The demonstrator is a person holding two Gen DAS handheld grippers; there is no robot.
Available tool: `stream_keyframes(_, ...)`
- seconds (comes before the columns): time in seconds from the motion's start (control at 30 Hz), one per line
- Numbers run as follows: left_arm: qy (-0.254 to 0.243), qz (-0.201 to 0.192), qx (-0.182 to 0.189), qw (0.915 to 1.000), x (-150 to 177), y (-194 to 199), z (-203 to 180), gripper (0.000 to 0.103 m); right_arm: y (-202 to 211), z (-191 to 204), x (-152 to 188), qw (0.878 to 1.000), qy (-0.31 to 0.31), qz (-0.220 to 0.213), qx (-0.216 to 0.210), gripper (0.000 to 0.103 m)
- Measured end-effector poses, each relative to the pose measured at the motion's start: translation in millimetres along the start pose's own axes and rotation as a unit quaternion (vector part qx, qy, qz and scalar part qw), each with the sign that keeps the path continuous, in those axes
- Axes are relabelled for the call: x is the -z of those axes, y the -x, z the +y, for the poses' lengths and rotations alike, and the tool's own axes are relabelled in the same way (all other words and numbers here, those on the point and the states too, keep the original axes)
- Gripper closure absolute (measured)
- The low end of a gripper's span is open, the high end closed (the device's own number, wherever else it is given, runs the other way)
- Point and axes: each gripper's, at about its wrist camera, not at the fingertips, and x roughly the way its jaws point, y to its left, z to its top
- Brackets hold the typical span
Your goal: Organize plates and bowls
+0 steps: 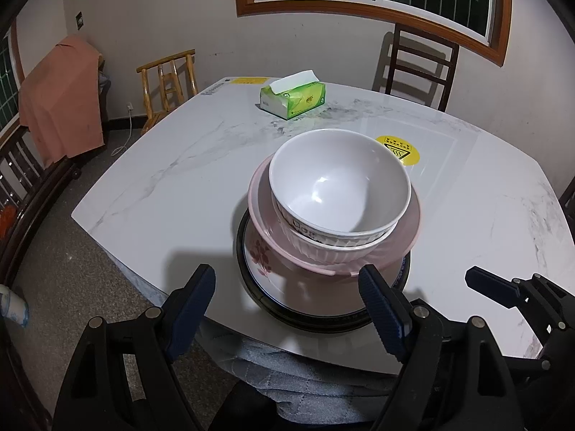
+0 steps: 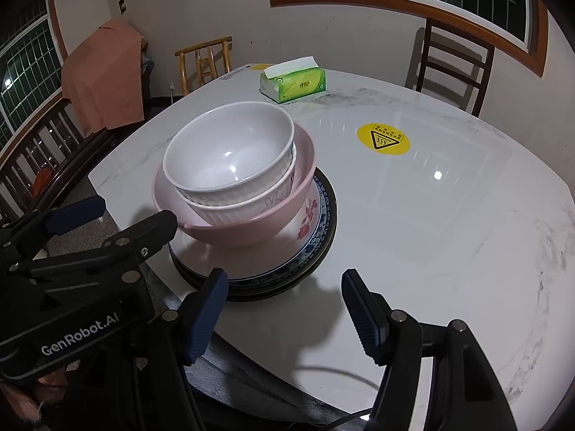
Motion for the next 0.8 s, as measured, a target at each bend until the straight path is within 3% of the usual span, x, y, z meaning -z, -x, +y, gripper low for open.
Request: stream_keyframes(0.8,0.003,0.003,-0.001,1.0,1.0,-1.3,-0.8,0.024,-2.2,4.7,-1.1,1.0,0.005,0.004,-0.003,0.036)
